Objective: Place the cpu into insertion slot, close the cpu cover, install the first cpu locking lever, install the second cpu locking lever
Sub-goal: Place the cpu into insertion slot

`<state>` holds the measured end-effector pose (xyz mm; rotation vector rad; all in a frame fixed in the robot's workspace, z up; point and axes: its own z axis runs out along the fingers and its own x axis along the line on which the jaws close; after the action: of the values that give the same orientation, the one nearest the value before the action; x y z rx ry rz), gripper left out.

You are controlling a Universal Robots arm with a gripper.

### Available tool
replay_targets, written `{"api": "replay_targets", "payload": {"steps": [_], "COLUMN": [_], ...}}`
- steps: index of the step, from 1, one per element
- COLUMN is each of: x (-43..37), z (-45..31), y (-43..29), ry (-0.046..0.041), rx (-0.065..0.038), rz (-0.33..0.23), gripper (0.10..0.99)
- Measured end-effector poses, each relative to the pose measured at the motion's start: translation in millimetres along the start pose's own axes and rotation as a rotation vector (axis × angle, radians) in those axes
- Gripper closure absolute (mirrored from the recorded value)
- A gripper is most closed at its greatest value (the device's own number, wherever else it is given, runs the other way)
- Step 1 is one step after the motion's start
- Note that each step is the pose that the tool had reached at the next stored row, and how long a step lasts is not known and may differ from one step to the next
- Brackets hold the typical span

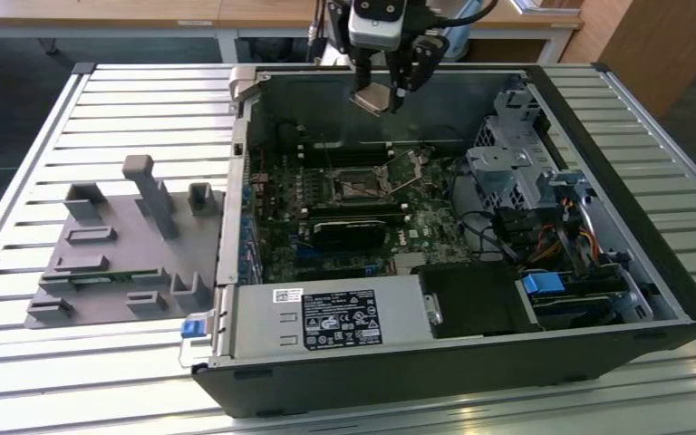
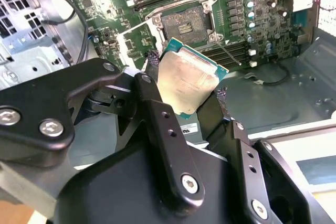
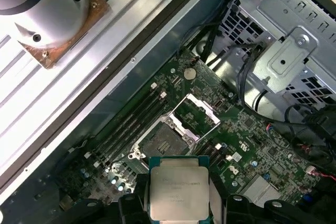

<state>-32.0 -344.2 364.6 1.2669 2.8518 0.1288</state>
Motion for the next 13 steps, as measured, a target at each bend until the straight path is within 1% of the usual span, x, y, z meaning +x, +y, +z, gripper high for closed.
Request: {"api": "replay_targets", "payload": {"steps": [13], "x": [0.1], "z": [0.6], "y": [0.1], "ry": [-0.0108], "rx": [-0.002], "rz": [0.130], "gripper": [0.545]}}
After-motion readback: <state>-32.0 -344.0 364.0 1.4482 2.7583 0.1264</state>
